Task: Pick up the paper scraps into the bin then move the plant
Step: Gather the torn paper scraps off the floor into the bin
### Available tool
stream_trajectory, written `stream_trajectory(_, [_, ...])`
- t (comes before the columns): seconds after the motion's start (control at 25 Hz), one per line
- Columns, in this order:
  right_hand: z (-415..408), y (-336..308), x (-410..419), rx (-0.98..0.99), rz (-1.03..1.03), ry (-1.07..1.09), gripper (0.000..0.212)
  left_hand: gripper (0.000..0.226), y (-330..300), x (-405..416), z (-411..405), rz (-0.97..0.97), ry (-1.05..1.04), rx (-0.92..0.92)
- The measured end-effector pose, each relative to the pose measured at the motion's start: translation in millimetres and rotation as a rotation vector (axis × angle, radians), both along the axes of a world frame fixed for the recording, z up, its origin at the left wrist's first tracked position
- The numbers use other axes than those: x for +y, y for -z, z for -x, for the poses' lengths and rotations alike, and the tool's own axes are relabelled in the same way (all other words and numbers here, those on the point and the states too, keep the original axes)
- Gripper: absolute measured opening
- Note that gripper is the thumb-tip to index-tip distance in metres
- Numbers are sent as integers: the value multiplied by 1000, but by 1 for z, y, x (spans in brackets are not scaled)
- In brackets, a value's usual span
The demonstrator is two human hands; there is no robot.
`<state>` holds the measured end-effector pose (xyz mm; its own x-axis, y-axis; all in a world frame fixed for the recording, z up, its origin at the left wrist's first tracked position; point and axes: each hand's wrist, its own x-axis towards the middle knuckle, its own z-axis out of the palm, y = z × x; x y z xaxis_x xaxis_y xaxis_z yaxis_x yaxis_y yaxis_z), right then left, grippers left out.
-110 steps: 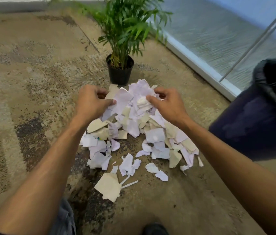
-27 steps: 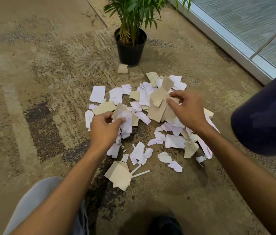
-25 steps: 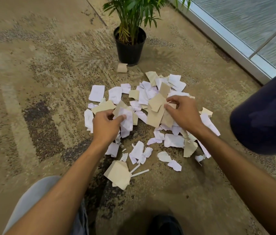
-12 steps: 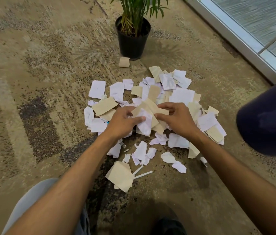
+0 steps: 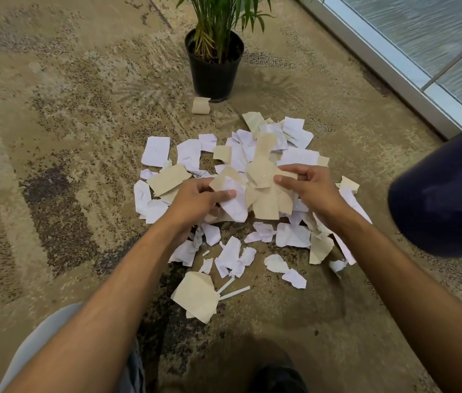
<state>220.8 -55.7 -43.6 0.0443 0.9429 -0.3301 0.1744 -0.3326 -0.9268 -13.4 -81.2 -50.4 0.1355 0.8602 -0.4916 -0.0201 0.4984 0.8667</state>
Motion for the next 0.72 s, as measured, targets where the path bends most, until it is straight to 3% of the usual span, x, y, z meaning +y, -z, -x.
stream_trajectory(0.12, [12,5,-4,-43,-37,5,21,24,1,-1,-3,48,151,-164])
stream_trajectory(0.28, [29,12,-8,-190,-157,11,21,27,4,-1,-4,105,238,-192])
stream_trajectory(0.44, [30,11,-9,-146,-131,-63,10,20,6,-1,-8,109,138,-127])
stream_trajectory(0.72, [12,-1,-9,-150,-78,-100,17,24,8,2,-4,39,-41,15])
